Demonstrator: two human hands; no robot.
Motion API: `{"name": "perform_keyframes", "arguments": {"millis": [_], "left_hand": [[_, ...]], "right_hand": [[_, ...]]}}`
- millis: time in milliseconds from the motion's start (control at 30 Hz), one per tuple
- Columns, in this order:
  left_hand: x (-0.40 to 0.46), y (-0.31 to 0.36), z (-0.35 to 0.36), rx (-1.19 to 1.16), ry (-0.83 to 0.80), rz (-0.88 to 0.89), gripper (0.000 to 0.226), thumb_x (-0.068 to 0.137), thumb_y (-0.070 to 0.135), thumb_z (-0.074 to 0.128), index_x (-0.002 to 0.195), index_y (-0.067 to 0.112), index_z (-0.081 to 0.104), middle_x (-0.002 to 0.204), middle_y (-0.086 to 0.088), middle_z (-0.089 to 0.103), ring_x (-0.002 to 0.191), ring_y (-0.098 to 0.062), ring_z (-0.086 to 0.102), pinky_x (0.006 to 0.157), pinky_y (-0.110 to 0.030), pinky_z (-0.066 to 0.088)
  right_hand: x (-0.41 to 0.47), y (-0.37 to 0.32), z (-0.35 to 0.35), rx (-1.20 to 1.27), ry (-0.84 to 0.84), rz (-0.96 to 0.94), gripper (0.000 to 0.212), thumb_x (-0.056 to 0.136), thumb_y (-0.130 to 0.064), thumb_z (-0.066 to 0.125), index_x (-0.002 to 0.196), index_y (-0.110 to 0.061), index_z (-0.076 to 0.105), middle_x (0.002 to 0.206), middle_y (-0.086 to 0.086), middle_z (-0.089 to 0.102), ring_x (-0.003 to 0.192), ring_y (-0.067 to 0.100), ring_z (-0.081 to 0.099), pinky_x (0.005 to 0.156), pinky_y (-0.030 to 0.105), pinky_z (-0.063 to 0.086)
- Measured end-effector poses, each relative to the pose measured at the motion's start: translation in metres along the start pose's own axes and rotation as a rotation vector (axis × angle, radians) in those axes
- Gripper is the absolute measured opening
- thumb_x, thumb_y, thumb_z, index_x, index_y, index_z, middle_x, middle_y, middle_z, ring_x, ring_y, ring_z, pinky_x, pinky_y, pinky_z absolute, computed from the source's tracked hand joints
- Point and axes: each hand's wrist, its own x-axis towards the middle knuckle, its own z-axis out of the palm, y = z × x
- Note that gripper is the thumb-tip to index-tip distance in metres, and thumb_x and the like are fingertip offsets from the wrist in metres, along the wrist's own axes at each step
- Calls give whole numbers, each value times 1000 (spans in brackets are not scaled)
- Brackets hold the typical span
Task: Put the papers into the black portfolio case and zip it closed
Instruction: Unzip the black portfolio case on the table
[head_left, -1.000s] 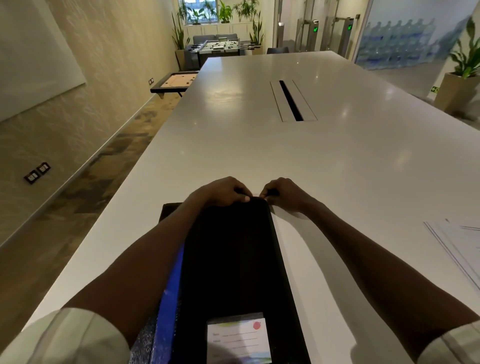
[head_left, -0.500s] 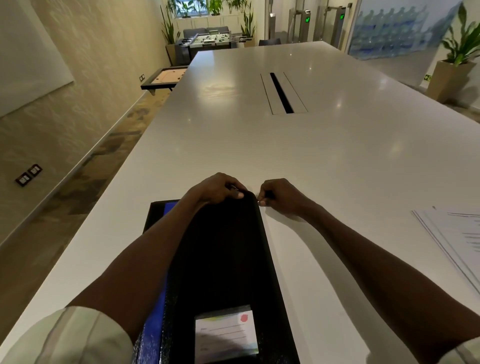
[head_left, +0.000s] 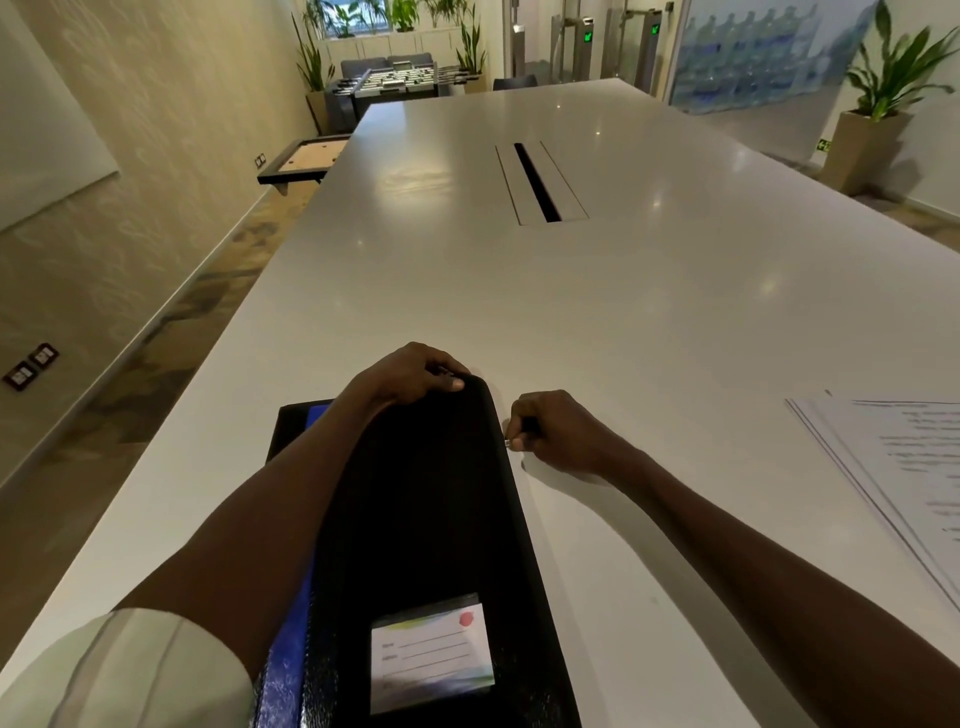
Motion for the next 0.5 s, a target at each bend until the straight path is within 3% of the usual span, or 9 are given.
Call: {"name": "perform_keyframes", "arguments": {"millis": [367, 500], "left_hand": [[-3, 0, 4, 21, 27, 0, 26, 88, 23, 69, 113, 23, 71, 114, 2, 70, 106, -13, 61, 94, -29, 44], [-5, 2, 6, 29, 42, -6, 25, 88, 23, 69, 113, 24, 72, 115, 2, 70, 107, -13, 61, 96, -31, 44]], "right_hand": [[-48, -16, 11, 10, 52, 8, 19, 76, 15, 55, 72, 0, 67, 83, 11, 69, 83, 24, 69, 74, 39, 55], [-64, -21, 13, 22, 57, 15, 22, 75, 16, 55, 72, -2, 67, 82, 9, 68, 81, 21, 68, 72, 33, 54]]}}
